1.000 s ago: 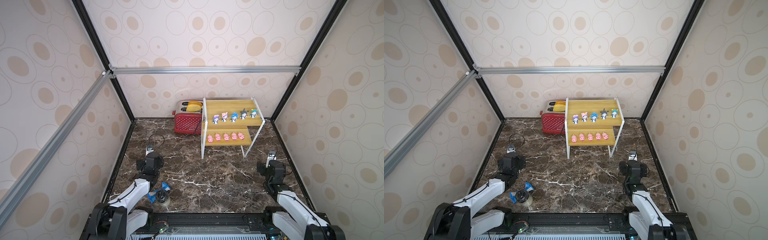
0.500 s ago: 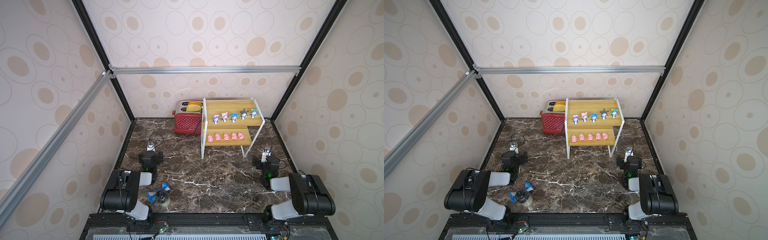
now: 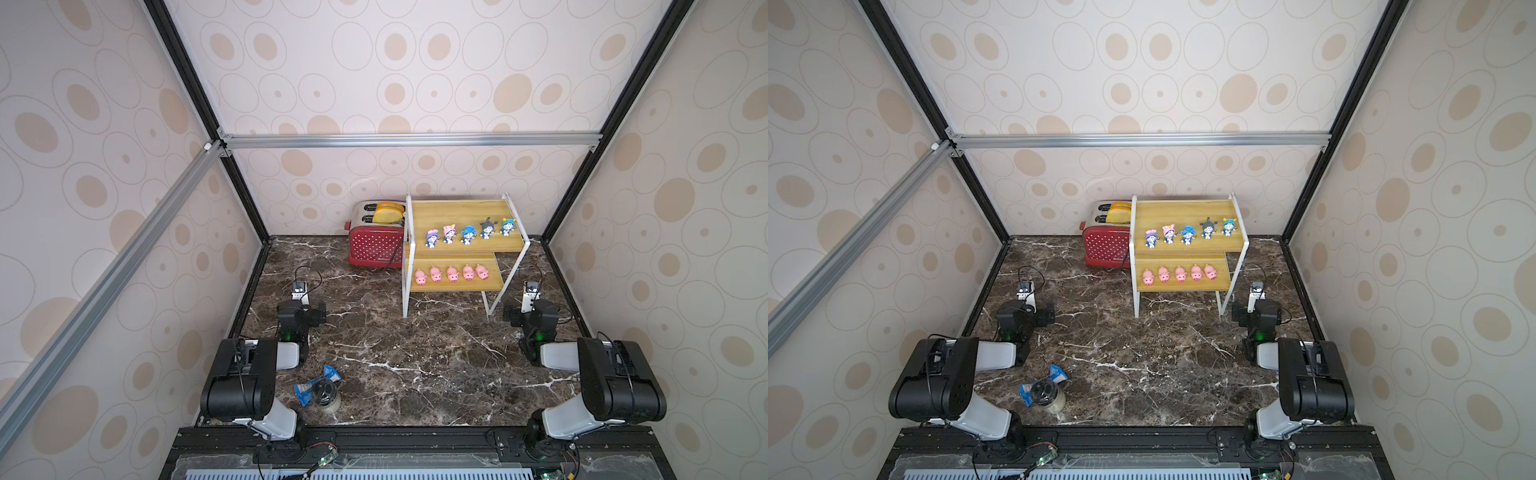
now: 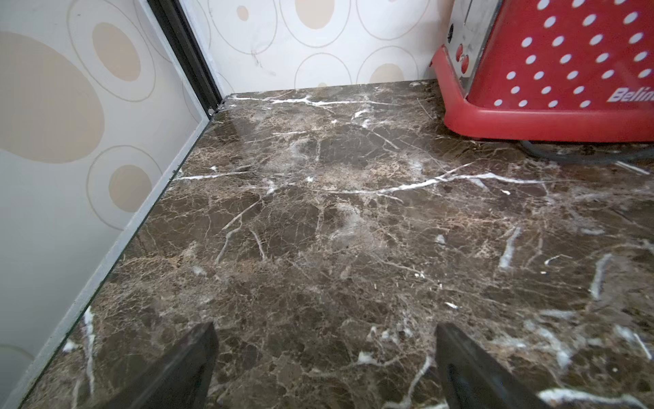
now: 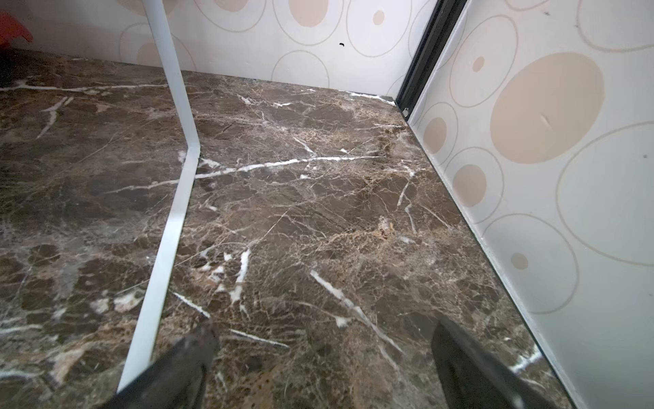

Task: Organize plastic toys on shelves
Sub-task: Reset both arms

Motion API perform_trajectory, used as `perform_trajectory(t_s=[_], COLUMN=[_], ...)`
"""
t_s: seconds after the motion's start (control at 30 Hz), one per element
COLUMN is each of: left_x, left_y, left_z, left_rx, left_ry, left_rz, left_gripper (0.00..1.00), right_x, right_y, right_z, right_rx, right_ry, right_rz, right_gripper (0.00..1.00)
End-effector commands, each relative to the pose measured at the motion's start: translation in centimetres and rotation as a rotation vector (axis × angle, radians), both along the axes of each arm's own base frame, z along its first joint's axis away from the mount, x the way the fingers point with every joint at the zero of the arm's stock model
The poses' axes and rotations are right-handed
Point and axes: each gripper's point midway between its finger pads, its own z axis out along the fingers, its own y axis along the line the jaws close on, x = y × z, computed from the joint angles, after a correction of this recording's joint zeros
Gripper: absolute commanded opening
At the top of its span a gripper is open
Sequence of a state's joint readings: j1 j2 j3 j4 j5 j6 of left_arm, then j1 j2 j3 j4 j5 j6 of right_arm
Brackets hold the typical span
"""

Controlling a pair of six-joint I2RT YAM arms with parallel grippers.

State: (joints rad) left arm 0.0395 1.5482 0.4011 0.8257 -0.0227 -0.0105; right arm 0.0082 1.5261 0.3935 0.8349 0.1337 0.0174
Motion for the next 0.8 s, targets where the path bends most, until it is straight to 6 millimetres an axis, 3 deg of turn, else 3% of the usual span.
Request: perform_trajectory(t_s=[0.0,0.77], left_x=[0.82,0.80], left_y=[0.01,0.08], left_z=[1.48,1.48], left_rx=[-0.012,-0.010], left_ry=[-0.049,-0.048], left_rz=[-0.004,-0.002], left_gripper=[0.99,0.99], right_x=[-0.11,0.26], right_y=[0.00,0.82], right_z=[-0.25,-0.35], right_rx=[-0.010,-0.025], right_ry=[0.013,0.030], right_rz=[0.004,0.049], right_gripper=[1.00,1.00])
